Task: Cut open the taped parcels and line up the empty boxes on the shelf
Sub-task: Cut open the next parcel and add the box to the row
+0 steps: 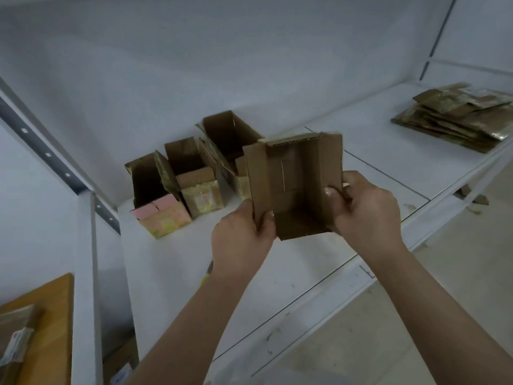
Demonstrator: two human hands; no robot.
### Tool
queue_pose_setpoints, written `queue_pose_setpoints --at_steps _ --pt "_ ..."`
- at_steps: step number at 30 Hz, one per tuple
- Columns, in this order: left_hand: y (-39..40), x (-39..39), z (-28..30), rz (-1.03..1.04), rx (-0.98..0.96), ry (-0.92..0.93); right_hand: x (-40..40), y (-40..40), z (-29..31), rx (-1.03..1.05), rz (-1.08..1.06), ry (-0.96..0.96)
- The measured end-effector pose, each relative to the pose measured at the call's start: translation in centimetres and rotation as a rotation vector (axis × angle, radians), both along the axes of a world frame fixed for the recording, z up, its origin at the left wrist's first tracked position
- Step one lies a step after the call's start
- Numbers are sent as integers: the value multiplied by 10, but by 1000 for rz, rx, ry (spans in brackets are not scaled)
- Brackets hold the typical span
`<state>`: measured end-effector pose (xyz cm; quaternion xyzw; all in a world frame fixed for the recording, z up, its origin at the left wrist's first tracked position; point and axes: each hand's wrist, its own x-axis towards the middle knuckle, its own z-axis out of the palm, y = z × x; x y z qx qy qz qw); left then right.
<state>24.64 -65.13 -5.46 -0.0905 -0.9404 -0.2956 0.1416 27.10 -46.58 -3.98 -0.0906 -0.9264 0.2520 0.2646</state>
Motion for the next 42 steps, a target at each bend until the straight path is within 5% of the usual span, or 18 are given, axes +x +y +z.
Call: queue_pose_setpoints --at_steps 4,13,17,24,31,36,42 --pt "15 -21 11 -75 65 41 0 14 -7 -115 -81 24" --pt "77 -90 33 -37 86 -17 -53 73 12 -31 16 94" --pt "105 -120 35 10 44 18 -103 109 12 39 17 -38" --pt "123 -166 26 129 -236 55 -182 139 10 -72 215 -145" --pt "92 -172 22 226 -452 -6 -239 150 -26 -189 269 -489" --pt "72 -168 13 269 -712 -82 -265 138 -32 -532 365 -486" --pt "62 -171 5 356 -711 -85 -288 104 -31 -565 476 -564"
